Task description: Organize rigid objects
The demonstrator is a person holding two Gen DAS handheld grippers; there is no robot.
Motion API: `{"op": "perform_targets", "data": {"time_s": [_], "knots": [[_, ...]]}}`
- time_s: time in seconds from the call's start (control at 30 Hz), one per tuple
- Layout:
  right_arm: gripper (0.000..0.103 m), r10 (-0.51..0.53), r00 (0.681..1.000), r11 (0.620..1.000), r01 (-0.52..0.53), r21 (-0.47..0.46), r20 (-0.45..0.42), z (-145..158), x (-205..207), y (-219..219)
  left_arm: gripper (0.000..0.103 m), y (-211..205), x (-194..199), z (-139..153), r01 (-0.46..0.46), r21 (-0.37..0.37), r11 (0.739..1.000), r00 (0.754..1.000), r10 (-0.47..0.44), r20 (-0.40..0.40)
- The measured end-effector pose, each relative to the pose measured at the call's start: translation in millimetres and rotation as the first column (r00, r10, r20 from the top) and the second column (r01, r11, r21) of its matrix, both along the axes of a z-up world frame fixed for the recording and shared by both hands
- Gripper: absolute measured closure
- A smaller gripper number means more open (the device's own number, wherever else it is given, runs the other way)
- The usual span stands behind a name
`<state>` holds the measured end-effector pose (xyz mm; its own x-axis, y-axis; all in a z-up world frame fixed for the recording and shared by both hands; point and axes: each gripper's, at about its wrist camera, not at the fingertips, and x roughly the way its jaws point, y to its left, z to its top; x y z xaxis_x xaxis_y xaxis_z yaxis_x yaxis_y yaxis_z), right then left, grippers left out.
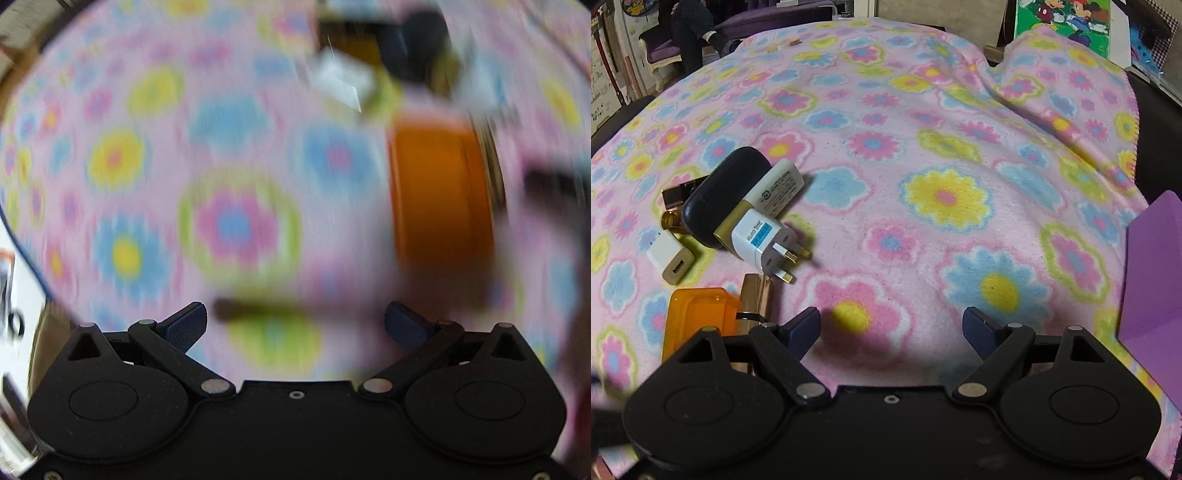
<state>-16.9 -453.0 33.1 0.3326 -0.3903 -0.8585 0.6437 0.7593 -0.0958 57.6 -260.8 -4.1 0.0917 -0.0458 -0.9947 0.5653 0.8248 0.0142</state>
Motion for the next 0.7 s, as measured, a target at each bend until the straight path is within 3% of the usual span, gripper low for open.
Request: {"op": "perform_targets", "data": {"time_s": [0.13,0.27,0.43,0.53,0.63,0.7], "knots": [[0.019,0.02,0.999,1.0,-0.02,-0.002,0.025,3,-3,6,0.004,27,-37,-10,-0.017,0.004,1.0,1.0,0.017,-0.02],[0.019,0.019,0.999,1.0,-0.018,-0.017,0.029,1,-5,6,0.004,60,-60,-27,-0.115,-0.058,0.992,0.988,0.109,-0.106],[0.018,0.02,1.0,0.999,-0.019,-0.037,0.014,-7,-7,8,0.004,83,-73,-34,-0.179,-0.127,0.976,0.98,0.166,-0.108],[0.012,0.033,0.999,0.998,-0.031,-0.059,0.03,-11,-8,10,0.004,88,-80,-34,-0.172,-0.165,0.971,0.983,0.158,-0.09],[0.001,0.048,0.998,0.995,-0.044,-0.094,0.04,-18,-10,12,0.004,90,-81,-36,-0.176,-0.212,0.961,0.981,0.154,-0.115],[0.0,0.072,0.996,0.99,-0.065,-0.122,0.053,-23,-13,13,0.004,90,-76,-35,-0.182,-0.231,0.956,0.98,0.155,-0.128]]}}
